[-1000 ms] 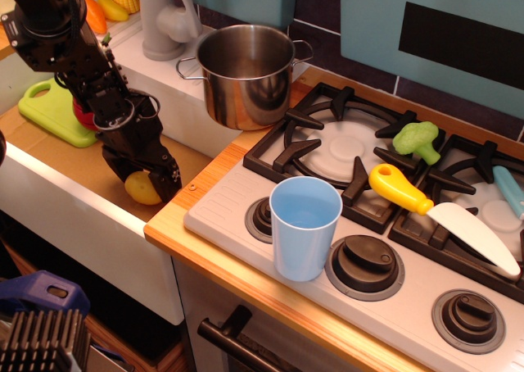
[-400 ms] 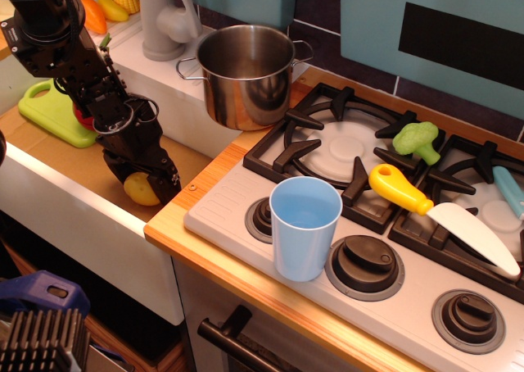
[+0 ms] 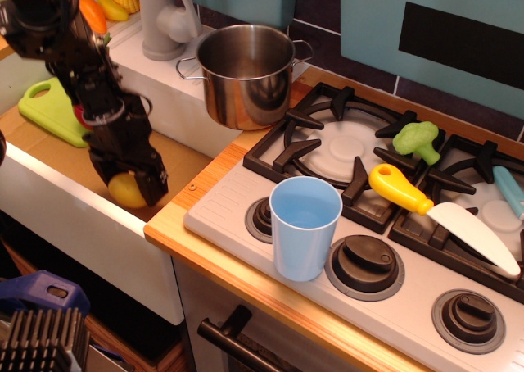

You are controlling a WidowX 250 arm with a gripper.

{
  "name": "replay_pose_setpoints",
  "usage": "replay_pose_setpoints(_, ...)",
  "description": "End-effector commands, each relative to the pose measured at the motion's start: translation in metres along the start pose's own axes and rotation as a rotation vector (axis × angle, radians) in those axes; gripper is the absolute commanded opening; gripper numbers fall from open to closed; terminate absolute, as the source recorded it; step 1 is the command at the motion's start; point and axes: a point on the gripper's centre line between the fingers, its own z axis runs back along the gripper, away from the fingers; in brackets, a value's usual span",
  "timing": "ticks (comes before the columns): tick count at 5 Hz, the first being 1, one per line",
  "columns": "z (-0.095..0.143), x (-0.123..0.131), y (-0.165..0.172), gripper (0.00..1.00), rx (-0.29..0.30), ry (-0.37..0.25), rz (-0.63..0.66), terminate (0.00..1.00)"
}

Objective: Put potato in pot or pan

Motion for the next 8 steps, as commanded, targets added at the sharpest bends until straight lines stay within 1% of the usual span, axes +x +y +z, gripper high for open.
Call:
replay_pose_setpoints(1, 0.062, 0.025, 0.004, 0.00, 0.068, -0.053, -0.021, 0.00)
replay_pose_setpoints(2, 0.090, 0.031, -0.003, 0.00, 0.129, -0.098, -0.009, 0.00)
replay_pose_setpoints(3, 0.122, 0.036, -0.012, 0.00, 0.214, -0.105, -0.014, 0.00)
replay_pose_setpoints(4, 0.147, 0.041, -0.019, 0.00, 0.278, -0.108, -0.023, 0.00)
replay_pose_setpoints(5, 0.170, 0.059, -0.029, 0.00, 0.292, -0.176, -0.092, 0.00)
replay_pose_setpoints(6, 0.176, 0.079, -0.040, 0.00, 0.299, -0.225, -0.148, 0.00)
replay_pose_setpoints(7, 0.172, 0.101, -0.044, 1.00, 0.263, -0.273, -0.198, 0.00)
replay_pose_setpoints(8, 0.165, 0.115, -0.051, 1.00, 0.235, -0.322, -0.208, 0.00)
